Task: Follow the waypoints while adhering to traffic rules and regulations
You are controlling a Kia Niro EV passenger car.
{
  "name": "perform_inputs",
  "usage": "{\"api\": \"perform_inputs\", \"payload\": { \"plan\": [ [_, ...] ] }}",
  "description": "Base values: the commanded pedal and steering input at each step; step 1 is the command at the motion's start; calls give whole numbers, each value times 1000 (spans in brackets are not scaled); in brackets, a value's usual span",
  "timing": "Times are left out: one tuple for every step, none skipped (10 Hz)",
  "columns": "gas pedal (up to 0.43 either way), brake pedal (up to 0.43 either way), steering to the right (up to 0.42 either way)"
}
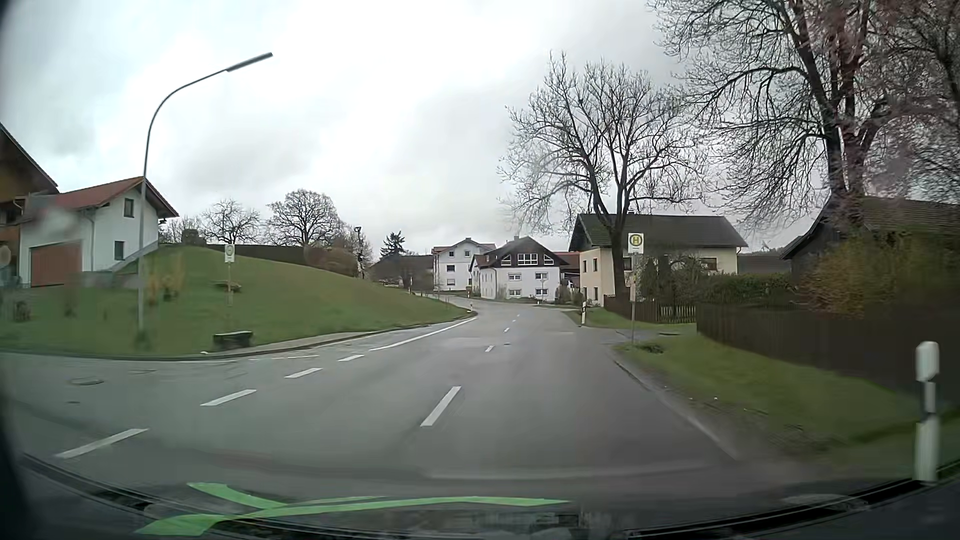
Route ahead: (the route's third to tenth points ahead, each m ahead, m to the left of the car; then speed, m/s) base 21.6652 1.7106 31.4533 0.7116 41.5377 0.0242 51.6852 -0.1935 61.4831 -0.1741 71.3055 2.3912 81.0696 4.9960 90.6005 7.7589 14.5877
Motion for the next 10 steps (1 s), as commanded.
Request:
{"api": "perform_inputs", "payload": {
  "plan": [
    [47,0,16],
    [59,0,16],
    [59,0,15],
    [59,0,16],
    [47,0,16],
    [28,0,16],
    [8,0,16],
    [0,0,15],
    [0,0,13],
    [0,0,11]
  ]
}}
